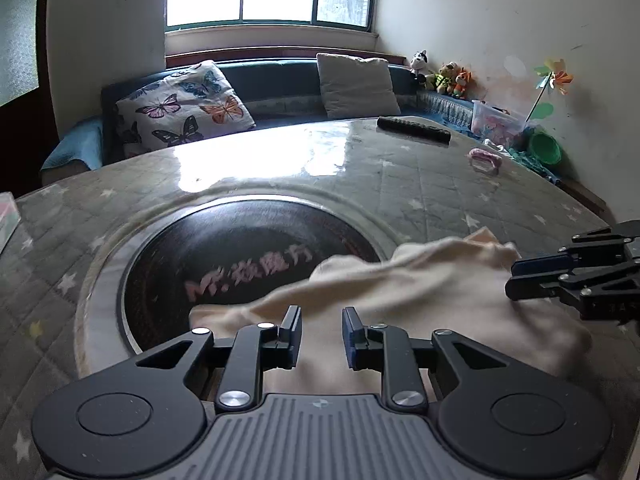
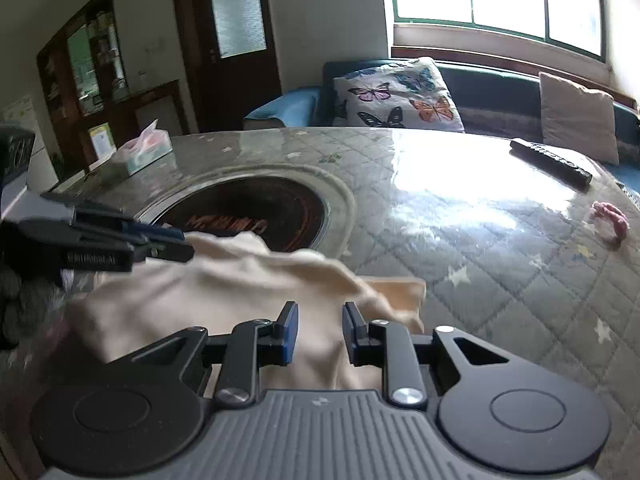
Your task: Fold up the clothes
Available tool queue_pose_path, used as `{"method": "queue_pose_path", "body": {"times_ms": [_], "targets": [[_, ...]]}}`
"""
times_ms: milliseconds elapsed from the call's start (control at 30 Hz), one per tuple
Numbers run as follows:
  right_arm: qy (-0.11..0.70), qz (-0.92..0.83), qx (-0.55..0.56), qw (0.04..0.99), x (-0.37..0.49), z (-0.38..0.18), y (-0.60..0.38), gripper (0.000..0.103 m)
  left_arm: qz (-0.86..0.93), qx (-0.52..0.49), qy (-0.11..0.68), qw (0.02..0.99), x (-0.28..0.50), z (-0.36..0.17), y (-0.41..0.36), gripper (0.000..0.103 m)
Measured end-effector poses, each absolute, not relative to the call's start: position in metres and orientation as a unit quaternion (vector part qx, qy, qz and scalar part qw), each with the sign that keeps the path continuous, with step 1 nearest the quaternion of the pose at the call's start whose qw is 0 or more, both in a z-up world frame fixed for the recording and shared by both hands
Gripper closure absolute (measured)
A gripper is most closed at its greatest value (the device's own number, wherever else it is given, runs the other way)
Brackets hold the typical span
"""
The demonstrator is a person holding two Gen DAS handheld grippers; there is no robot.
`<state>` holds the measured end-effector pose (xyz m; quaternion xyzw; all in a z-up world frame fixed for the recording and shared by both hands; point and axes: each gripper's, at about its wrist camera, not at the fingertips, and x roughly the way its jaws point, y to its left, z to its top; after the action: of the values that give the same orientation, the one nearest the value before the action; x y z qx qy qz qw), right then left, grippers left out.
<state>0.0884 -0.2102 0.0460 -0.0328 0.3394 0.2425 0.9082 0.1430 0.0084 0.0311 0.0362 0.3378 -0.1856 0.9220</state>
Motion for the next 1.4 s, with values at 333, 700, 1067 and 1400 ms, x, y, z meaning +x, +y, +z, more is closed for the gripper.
{"method": "queue_pose_path", "body": {"times_ms": [333,700,1067,1400], "targets": [[0.330,0.217,-0.010,0.918,0.080,0.043,-0.228,0.080,-0.142,0.000,0.349,0.926,0.120,0.019,0.041,0.079],[0.328,0.203,0.001,0.923,0.087,0.045,-0.231,0.080,-0.126,-0.020,0.326,0.937,0.111,0.030,0.052,0.078],[0.344,0.183,0.029,0.920,0.116,0.028,-0.236,0.080,-0.105,-0.010,0.341,0.934,0.144,0.014,0.047,0.085],[0.322,0.227,-0.021,0.919,0.079,0.054,-0.221,0.080,-0.130,-0.004,0.317,0.939,0.108,0.035,0.041,0.084]]}}
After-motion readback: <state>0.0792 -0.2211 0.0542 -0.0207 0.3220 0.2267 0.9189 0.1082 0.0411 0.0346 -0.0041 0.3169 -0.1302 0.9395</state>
